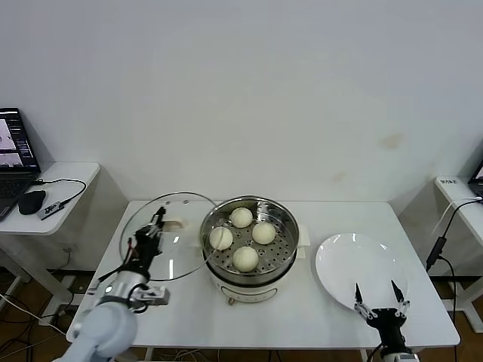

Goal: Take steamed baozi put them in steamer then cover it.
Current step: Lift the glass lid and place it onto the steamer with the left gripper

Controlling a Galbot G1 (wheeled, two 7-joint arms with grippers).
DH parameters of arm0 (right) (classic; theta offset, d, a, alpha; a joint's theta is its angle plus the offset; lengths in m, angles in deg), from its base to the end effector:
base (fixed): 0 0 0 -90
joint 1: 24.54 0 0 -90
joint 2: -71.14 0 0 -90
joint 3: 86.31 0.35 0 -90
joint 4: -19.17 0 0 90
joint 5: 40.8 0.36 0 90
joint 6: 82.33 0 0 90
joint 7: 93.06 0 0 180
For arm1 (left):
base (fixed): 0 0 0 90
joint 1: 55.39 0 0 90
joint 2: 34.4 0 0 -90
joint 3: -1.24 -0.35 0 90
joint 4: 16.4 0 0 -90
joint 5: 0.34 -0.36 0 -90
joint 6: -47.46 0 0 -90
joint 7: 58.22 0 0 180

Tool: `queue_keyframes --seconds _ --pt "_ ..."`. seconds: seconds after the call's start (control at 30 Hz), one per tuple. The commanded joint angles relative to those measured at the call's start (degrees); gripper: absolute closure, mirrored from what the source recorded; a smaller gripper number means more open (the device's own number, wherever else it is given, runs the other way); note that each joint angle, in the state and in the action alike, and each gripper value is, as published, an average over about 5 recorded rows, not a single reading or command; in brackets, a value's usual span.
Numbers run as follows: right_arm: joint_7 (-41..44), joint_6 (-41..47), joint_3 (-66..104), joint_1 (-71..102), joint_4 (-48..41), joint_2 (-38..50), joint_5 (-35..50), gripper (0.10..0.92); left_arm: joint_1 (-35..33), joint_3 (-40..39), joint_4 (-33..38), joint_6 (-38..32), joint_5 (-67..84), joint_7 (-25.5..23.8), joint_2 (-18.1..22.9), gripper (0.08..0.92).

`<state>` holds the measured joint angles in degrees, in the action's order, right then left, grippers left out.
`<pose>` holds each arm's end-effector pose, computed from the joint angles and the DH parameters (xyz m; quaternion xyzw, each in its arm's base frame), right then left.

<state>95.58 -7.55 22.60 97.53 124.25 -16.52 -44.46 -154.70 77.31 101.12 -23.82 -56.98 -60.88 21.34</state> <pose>0.1451 -0.1230 -0.3877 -0.0469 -0.9899 0.1309 0.0267 0.2742 0.0399 -0.2426 0.0319 0.7373 0.6719 0.0625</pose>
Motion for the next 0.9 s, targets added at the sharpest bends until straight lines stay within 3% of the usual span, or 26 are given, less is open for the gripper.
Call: queue_keyframes --seconds 0.03,0.37,0.6,0.9 --pt "-0.46 1.14 -1.07 -3.31 -2.16 -0.54 -4.96 0.203 13.73 -18.13 0.53 13.33 -10.66 -9.88 5.55 0.860" --pt "-1.00 0.92 -2.28 -4.24 -4.18 -2.10 -8.50 0.203 18.69 -24.42 -2.49 16.17 -17.84 -15.90 12.50 0.860" --pt "-1.40 0.59 -2.07 -3.88 -4.41 -2.62 -9.55 0.203 20.38 -26.57 -6.28 16.31 -18.03 -15.95 17.72 0.860" --pt "-1.53 0.27 -1.80 -3.78 -4.94 -2.53 -9.40 0.203 20.88 -27.53 -11.07 16.16 -19.46 -14.93 21.23 0.860"
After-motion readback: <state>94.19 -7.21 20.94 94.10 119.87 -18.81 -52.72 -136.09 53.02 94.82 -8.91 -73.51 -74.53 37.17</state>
